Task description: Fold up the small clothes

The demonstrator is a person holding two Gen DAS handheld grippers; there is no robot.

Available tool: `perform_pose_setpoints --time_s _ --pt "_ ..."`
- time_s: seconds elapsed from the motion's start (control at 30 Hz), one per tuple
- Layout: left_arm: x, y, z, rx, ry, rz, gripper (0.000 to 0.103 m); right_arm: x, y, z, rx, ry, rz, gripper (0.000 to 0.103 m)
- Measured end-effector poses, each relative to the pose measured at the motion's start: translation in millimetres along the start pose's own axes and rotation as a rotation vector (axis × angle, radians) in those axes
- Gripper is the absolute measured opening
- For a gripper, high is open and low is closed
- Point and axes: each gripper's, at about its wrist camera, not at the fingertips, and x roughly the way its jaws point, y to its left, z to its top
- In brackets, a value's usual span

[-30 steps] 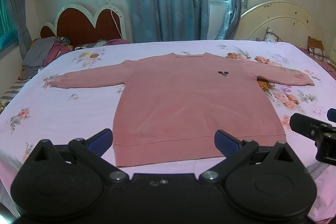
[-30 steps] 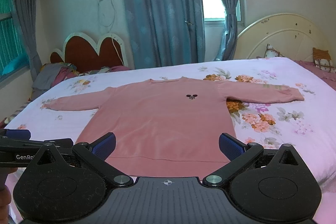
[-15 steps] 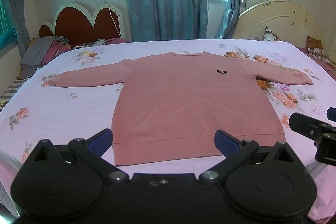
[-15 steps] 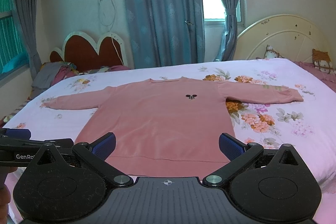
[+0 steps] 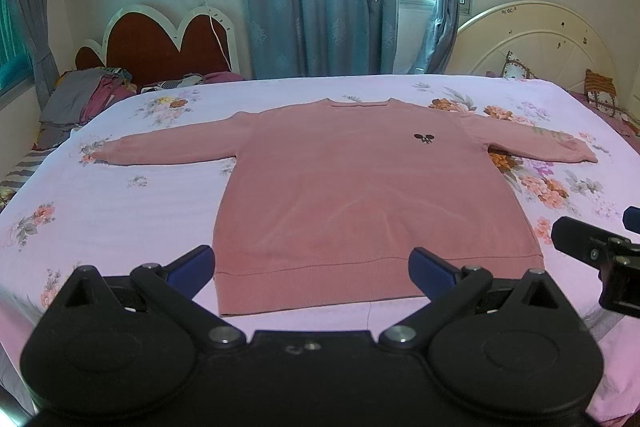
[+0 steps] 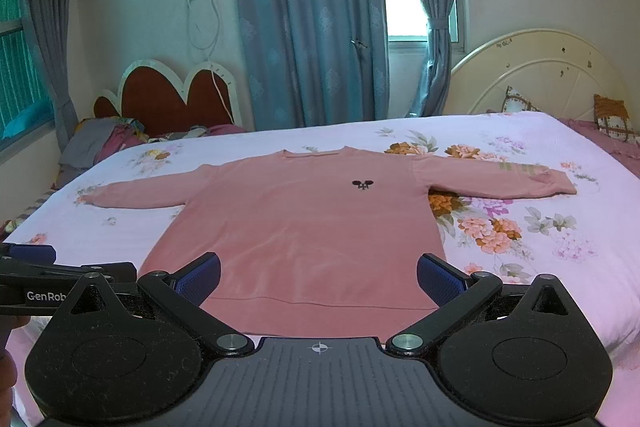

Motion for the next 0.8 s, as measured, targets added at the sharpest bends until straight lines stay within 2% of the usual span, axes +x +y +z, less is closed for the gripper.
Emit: perform_pose_setpoints --time_s 0.8 --pt "1.7 2.7 2.6 0.001 0.009 0.003 0.103 3.0 -2.4 1.5 0.015 0.006 -0.006 0.103"
